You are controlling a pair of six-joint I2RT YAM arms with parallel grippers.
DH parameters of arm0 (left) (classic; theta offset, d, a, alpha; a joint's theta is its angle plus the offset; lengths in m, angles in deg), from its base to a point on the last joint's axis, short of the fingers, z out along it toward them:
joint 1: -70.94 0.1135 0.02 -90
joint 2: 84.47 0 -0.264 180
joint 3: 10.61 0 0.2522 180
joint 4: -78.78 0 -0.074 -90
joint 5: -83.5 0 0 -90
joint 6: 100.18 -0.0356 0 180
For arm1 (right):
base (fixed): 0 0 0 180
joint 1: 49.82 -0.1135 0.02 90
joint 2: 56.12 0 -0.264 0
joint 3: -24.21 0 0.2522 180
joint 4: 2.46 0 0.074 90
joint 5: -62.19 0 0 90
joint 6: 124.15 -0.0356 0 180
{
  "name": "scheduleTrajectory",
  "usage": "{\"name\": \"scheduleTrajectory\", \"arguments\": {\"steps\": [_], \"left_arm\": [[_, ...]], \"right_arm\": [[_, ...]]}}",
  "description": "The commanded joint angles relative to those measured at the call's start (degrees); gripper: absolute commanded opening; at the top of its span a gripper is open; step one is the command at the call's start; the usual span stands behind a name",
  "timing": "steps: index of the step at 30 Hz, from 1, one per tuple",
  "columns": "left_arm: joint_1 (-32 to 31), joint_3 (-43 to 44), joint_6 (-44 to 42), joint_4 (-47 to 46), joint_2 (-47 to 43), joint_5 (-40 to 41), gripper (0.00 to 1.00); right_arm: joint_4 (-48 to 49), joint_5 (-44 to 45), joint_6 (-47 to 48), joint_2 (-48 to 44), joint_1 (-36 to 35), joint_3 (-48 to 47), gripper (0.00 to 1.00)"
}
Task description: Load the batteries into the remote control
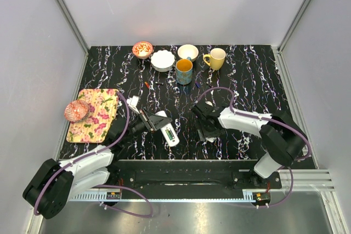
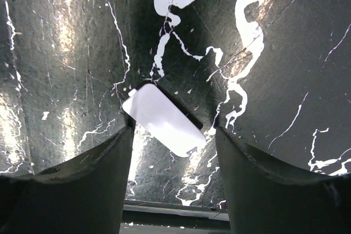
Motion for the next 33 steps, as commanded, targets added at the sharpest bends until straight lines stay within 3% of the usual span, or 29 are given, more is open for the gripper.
{"name": "scheduleTrajectory", "arguments": {"steps": [1, 5, 14, 18, 24, 33], "left_arm": [[0.3, 0.34, 0.36, -4.7, -0.27, -0.7, 0.0], [0.3, 0.69, 0.27, -4.09, -0.27, -0.62, 0.0], [0.3, 1.75, 0.19, -3.3, 0.26, -0.97, 0.0], [0.21, 1.92, 0.1, -2.42, -0.01, -0.88, 0.0], [0.21, 1.66, -0.25, -1.71, -0.45, -0.27, 0.0], [0.3, 1.31, 0.63, -4.35, 1.75, -0.09, 0.0]], "right_arm": [[0.31, 1.16, -1.59, 1.41, -0.34, -1.89, 0.63], [1.81, 0.81, -4.31, 2.38, -0.25, -1.36, 0.58], [7.7, 1.69, -10.12, 5.19, 2.37, -0.66, 0.59], [9.37, -1.55, -9.15, 6.69, 3.44, -1.97, 0.57], [9.64, -7.98, -4.32, 4.76, 3.53, -1.19, 0.69], [4.19, -10.1, -2.3, 3.26, 2.39, -0.21, 0.63]]}}
